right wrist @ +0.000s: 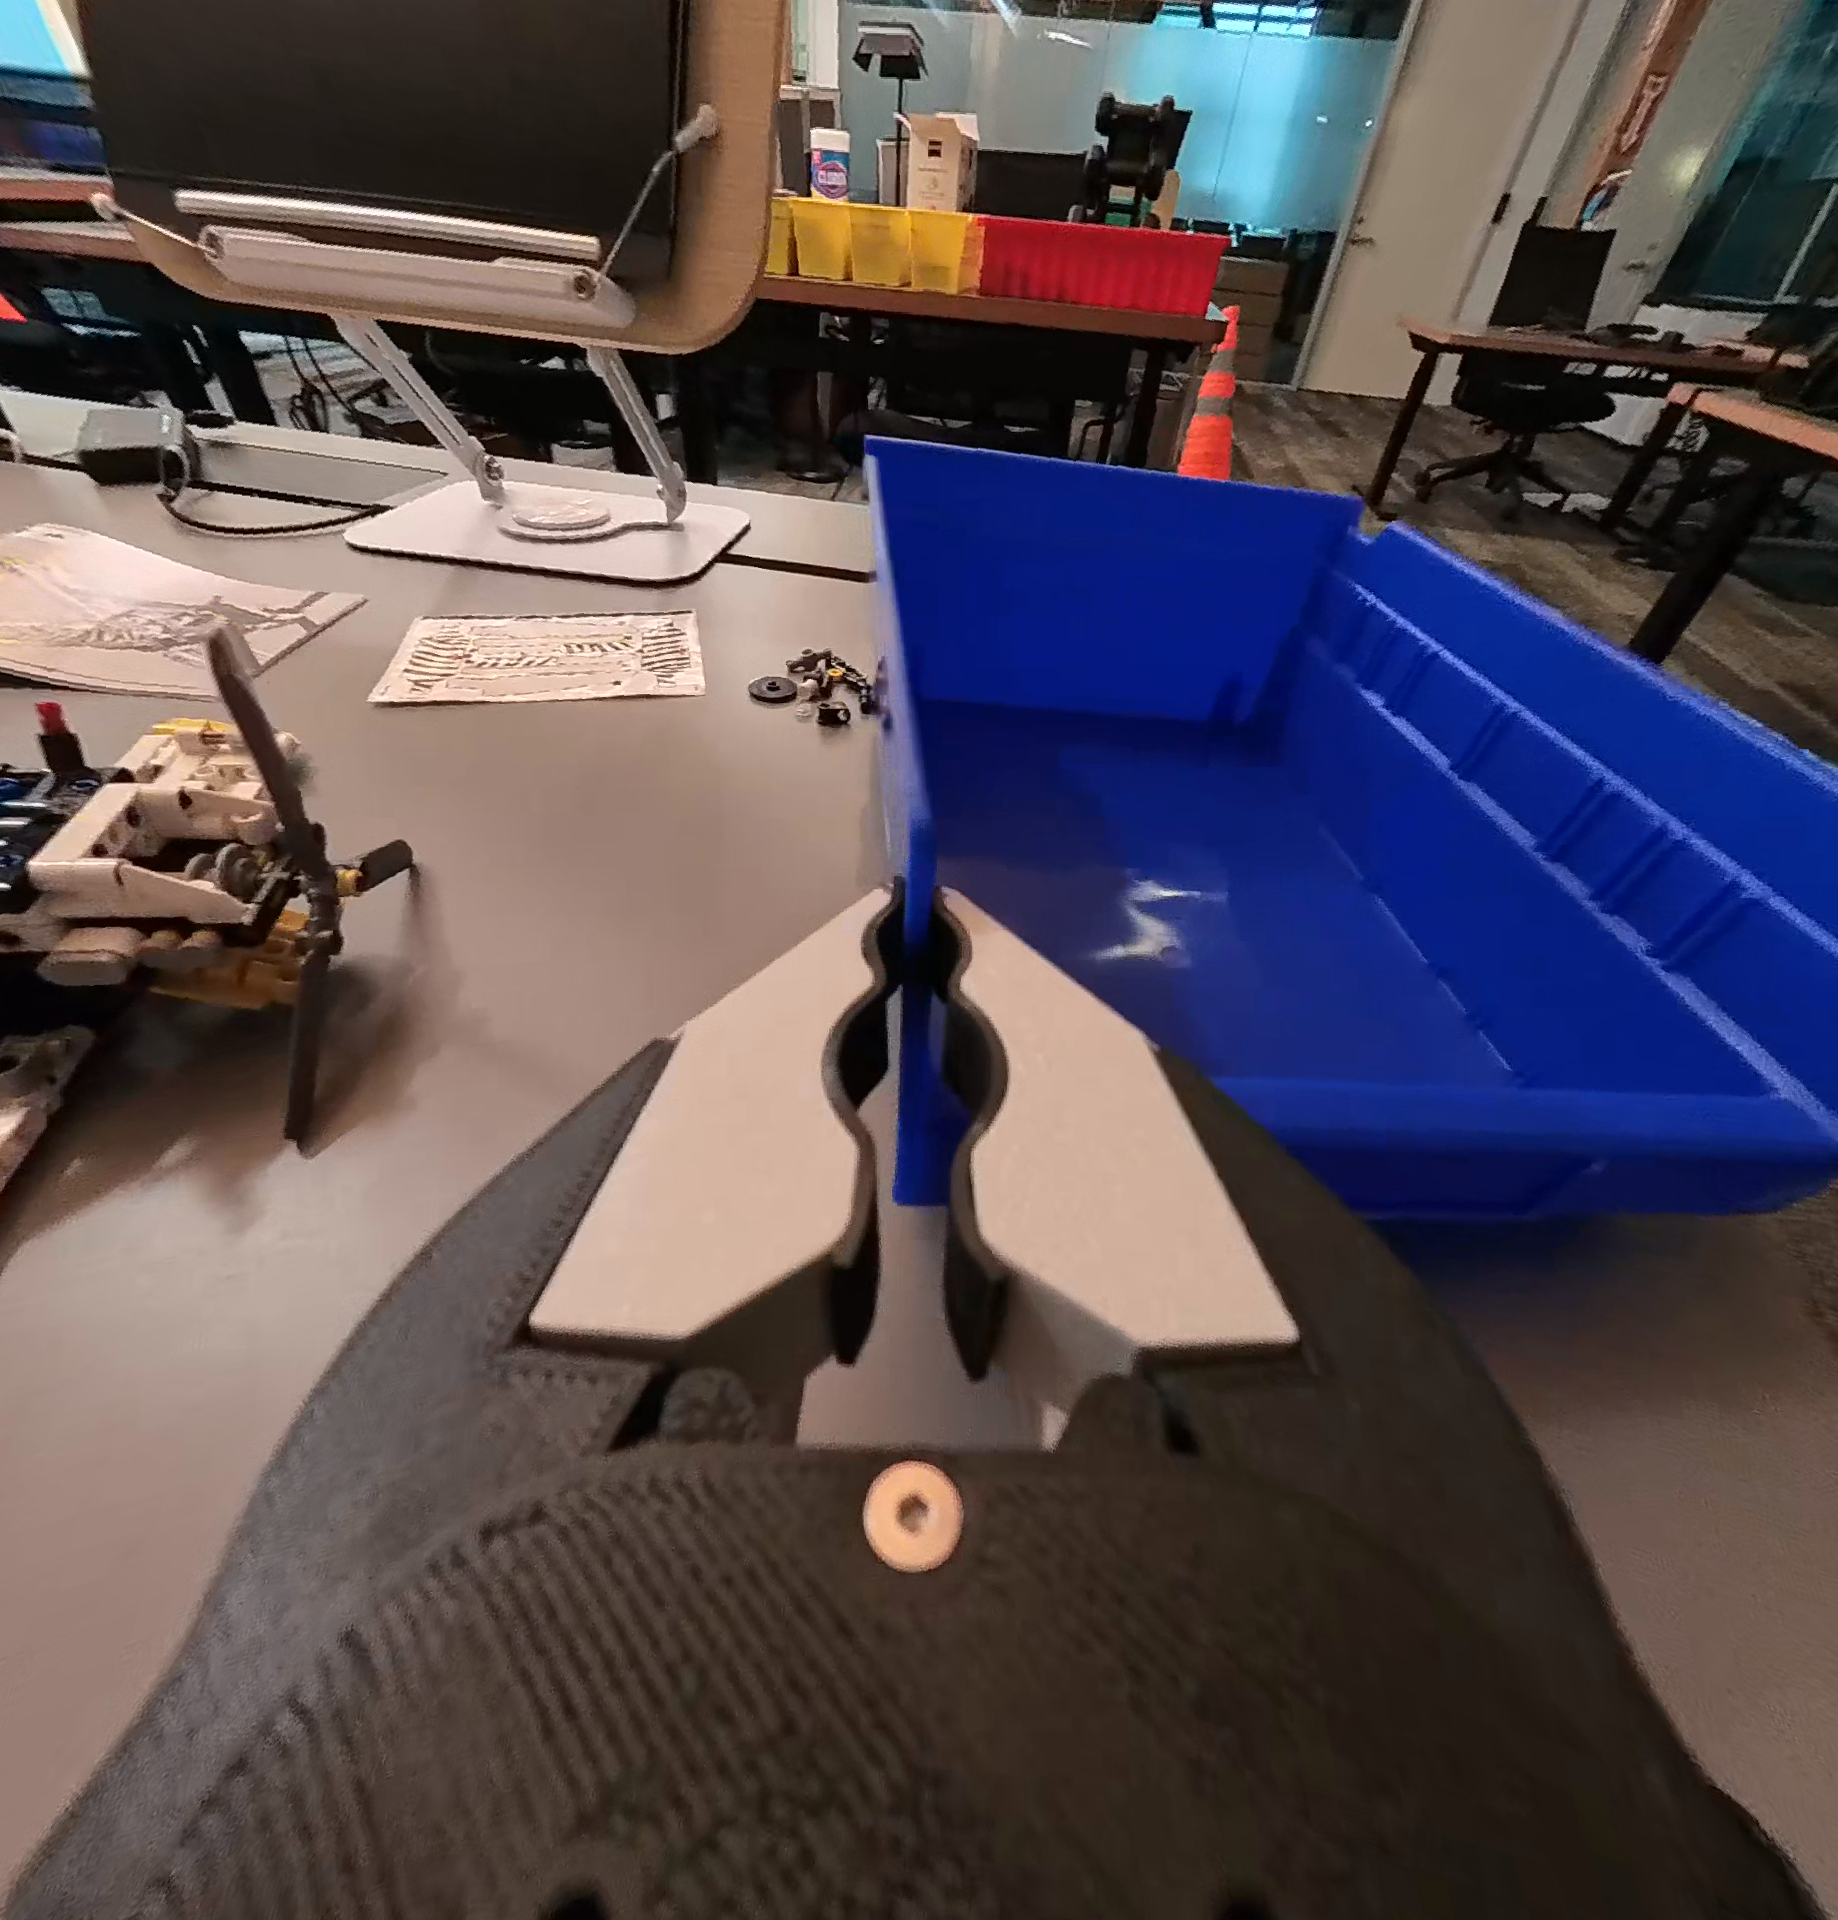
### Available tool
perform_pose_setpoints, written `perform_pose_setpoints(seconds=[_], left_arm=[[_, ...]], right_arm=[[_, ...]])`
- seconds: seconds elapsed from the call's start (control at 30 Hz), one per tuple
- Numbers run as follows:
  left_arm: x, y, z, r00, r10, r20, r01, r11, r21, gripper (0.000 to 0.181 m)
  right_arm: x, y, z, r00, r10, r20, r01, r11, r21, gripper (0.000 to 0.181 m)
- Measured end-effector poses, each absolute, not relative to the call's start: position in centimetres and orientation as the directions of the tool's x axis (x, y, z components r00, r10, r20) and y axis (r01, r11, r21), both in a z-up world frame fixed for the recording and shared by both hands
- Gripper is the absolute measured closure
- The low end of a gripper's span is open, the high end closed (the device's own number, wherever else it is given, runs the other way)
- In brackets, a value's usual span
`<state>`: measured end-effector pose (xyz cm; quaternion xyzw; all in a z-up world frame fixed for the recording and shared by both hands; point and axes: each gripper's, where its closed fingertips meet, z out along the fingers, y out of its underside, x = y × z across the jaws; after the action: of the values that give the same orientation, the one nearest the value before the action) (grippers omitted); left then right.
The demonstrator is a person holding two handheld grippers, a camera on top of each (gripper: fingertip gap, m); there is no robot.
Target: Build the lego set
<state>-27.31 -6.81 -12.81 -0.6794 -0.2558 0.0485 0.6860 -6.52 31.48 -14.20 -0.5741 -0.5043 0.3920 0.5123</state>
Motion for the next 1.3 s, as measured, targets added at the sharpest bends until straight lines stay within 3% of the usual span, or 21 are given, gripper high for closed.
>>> perform_pose_setpoints(seconds=[0.1,0.2,0.47,0.7,1.17,1.2,1.27,1.3], left_arm=[[-27.6,-7.6,-12.1,0.827,0.546,0.133,0.138,0.033,-0.990,0.181],[-26.8,-6.7,-12.6,0.821,0.567,0.072,0.120,-0.048,-0.992,0.179],[-23.5,-3.7,-12.8,0.815,0.531,0.233,0.253,0.036,-0.967,0.172],[-20.8,-2.2,-11.1,0.825,0.523,0.216,0.257,-0.006,-0.966,0.172],[-18.6,-1.6,-11.3,0.818,0.540,0.199,0.268,-0.052,-0.962,0.166],[-18.8,-1.7,-11.3,0.811,0.554,0.189,0.264,-0.058,-0.963,0.159],[-20.5,-3.1,-11.5,0.718,0.687,0.115,0.233,-0.081,-0.969,0.116],[-21.1,-3.8,-11.1,0.679,0.732,0.051,0.182,-0.101,-0.978,0.113]], right_arm=[[-6.5,31.3,-14.4,0.196,0.973,0.123,0.201,0.083,-0.976,0.181],[-6.5,30.9,-14.6,0.196,0.962,0.189,0.224,0.144,-0.964,0.181],[-6.9,29.1,-15.0,0.143,0.930,0.339,0.253,0.297,-0.921,0.180],[-7.2,27.9,-15.4,0.099,0.899,0.428,0.260,0.391,-0.883,0.177],[-7.3,27.6,-15.3,0.084,0.894,0.441,0.247,0.410,-0.878,0.174],[-7.3,27.6,-15.3,0.083,0.894,0.439,0.245,0.409,-0.879,0.174],[-7.3,27.6,-15.2,0.083,0.896,0.437,0.241,0.407,-0.881,0.174],[-7.3,27.6,-15.2,0.082,0.897,0.435,0.238,0.406,-0.882,0.174]])
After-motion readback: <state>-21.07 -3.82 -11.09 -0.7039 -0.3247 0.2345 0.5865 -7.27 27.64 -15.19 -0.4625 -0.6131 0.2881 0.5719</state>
